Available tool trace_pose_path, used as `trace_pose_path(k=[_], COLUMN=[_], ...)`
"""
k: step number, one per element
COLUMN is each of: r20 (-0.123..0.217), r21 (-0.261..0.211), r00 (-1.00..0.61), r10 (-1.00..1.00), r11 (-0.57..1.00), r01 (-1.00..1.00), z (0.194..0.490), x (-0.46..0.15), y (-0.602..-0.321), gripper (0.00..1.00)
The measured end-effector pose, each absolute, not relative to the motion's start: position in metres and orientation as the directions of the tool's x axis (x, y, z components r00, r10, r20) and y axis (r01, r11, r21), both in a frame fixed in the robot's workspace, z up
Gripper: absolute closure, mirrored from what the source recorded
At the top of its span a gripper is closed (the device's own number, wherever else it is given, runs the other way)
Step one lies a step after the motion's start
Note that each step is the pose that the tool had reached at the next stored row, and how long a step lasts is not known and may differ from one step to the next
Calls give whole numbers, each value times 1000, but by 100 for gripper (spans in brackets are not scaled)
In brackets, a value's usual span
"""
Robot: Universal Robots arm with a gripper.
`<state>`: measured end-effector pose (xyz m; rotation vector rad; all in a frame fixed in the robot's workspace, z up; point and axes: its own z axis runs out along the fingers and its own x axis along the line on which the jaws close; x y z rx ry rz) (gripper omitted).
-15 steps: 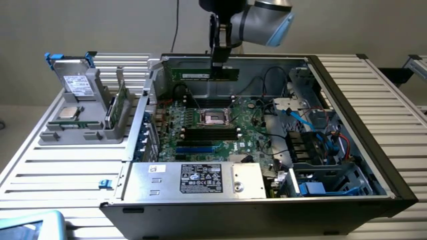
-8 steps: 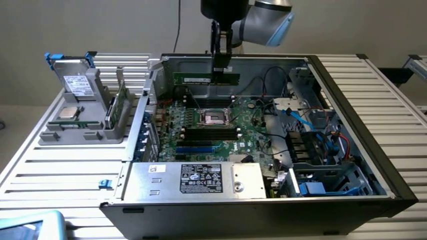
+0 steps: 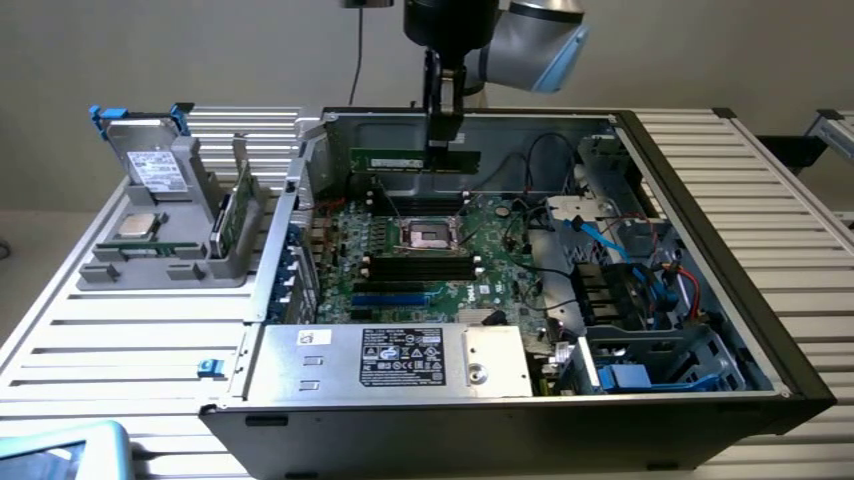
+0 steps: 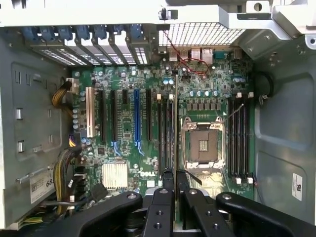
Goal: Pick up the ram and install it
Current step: 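Pick up the ram and move it above insertion slot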
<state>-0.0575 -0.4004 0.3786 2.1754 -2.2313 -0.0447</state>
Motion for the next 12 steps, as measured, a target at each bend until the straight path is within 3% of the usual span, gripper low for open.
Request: trace_pose_path(k=[12], r20=[-2], r21=[37], r00=[-25], r10=[-1000], r11=[25], r01=[-999], z=[379], x=[-44], y=[-384], gripper=[86])
